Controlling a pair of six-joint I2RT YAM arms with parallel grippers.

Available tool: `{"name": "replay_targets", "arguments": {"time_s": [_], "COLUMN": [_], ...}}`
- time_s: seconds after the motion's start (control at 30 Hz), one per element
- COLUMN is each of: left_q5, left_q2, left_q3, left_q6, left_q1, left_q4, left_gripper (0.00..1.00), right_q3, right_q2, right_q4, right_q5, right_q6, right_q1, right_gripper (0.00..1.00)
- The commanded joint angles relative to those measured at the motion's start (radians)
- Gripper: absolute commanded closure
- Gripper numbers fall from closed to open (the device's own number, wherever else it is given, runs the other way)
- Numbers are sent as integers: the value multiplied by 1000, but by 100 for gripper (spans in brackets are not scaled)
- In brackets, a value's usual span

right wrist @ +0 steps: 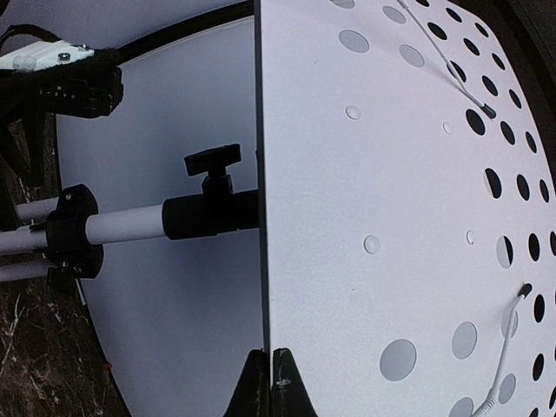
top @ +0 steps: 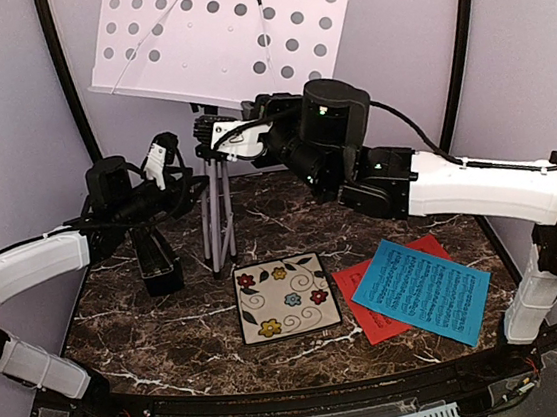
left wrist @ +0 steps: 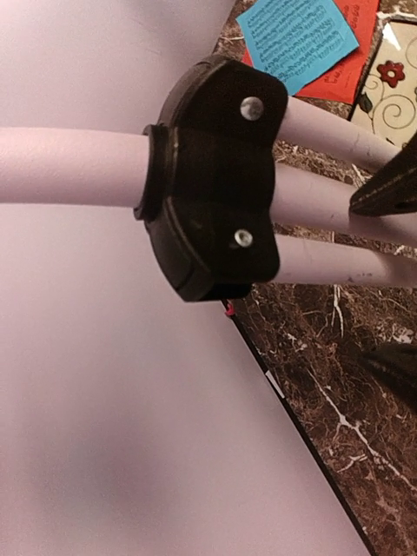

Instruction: Set up the instrument practice props

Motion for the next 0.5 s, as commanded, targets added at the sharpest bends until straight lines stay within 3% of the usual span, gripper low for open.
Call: {"name": "replay_targets", "arguments": {"time_s": [0.0,0.17,0.47], "left_q5": [-11,-69,-176], "left_q2": [-8,-46,6], "left_q3": [-3,-62,-19], "left_q6": [35,57,80], "left_q1": [-22,-51,-52], "left_q4": [61,115,118], "left_gripper": [56,61,62], "right_q3": [65,63,66], "right_q2": [-142,-125,-133], "right_q4": [458,482,457], "right_q5": [-42,-39,-58], "right_q6": [26,-4,24], "right_q1": [12,12,15], "right_gripper": [100,100,100]}}
